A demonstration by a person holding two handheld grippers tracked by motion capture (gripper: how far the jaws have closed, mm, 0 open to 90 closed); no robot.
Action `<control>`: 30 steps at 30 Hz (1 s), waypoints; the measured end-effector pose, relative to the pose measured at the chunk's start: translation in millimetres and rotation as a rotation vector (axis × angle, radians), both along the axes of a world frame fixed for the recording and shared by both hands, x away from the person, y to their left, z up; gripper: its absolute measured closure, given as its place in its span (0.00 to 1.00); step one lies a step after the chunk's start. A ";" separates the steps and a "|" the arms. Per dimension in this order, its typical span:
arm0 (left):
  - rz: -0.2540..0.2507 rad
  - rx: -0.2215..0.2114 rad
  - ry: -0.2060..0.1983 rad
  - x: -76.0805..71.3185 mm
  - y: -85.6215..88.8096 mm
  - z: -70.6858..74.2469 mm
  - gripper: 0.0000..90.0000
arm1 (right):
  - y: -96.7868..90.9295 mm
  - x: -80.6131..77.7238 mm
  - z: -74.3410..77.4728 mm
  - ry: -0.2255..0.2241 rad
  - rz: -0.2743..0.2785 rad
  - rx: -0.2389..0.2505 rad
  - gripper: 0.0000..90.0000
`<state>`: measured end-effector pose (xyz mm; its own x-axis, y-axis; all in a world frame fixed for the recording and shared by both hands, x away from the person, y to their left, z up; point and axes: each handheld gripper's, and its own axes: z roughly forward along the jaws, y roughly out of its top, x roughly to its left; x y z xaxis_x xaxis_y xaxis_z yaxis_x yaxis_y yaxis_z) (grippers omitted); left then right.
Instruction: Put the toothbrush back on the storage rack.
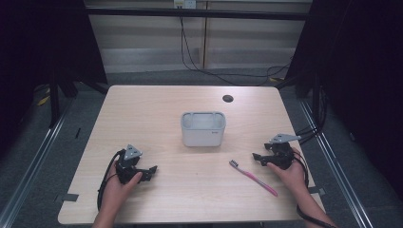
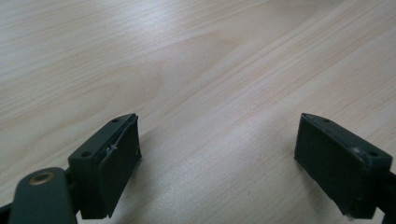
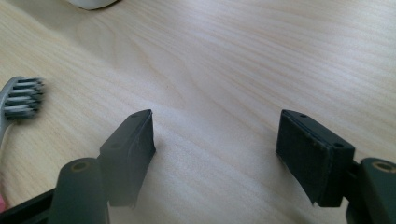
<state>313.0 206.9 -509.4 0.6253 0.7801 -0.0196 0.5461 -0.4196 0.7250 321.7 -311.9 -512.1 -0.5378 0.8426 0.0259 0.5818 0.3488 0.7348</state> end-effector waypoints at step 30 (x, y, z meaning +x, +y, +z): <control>0.000 0.001 0.000 0.0 0.0 0.0 0.15 | 45.2 -3.7 45.4 0.209 0.151 -0.095 0.41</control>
<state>313.0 207.0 -509.4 0.6257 0.7798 -0.0187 0.5457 -0.4205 0.7248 318.0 -266.7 -466.8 -0.6485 0.7576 0.0746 0.6540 0.5042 0.5640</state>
